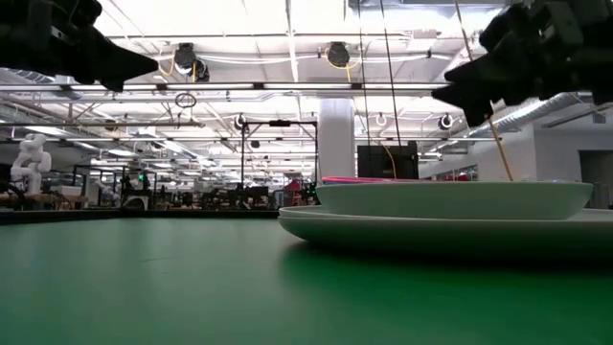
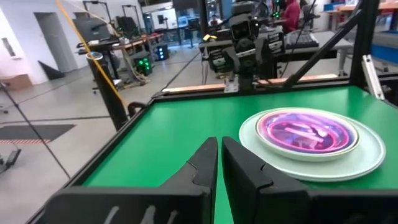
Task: Stack plastic plates
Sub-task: Stack the pink plate on top of the blue plate, then adjust the stacked plates on the table
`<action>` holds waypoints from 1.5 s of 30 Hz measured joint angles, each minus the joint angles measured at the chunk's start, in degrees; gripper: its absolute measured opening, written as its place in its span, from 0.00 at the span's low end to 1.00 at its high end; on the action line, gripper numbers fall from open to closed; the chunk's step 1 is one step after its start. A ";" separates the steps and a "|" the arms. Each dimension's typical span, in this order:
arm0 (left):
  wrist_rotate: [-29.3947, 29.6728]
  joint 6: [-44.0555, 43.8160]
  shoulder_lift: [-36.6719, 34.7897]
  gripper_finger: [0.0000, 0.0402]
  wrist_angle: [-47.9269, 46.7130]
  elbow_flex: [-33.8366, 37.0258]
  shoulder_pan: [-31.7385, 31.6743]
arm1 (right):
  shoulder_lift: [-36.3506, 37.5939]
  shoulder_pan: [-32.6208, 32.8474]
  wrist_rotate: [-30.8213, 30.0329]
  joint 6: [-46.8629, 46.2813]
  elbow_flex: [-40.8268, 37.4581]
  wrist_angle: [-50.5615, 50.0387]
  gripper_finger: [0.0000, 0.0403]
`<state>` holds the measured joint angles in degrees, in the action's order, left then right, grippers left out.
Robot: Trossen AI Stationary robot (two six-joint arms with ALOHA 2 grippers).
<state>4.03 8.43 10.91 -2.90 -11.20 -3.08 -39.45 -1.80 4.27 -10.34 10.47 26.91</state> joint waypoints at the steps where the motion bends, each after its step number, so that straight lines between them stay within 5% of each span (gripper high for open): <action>1: 0.00 0.04 -0.01 0.08 -0.12 0.00 -0.28 | -0.71 0.05 0.00 -1.29 -0.96 1.76 0.44; 9: -0.02 0.04 -0.01 0.08 -0.39 0.00 -2.16 | -13.74 5.11 -3.06 -4.98 0.15 9.26 0.29; 22: -0.02 -0.31 -0.01 0.08 -1.14 0.00 -2.22 | -36.58 11.96 -4.49 -1.37 14.07 4.90 0.01; 31: -0.02 -1.21 -0.01 0.08 -1.68 0.00 -2.22 | -46.69 16.30 -11.66 -4.72 25.15 -10.07 0.00; 45: -0.02 -1.77 -0.01 0.08 -1.64 -0.02 -2.20 | -47.80 18.89 -10.00 -11.48 26.59 -15.24 0.00</action>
<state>4.01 6.66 10.90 -4.54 -11.22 -5.28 -87.24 17.09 -5.73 -21.82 37.07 11.66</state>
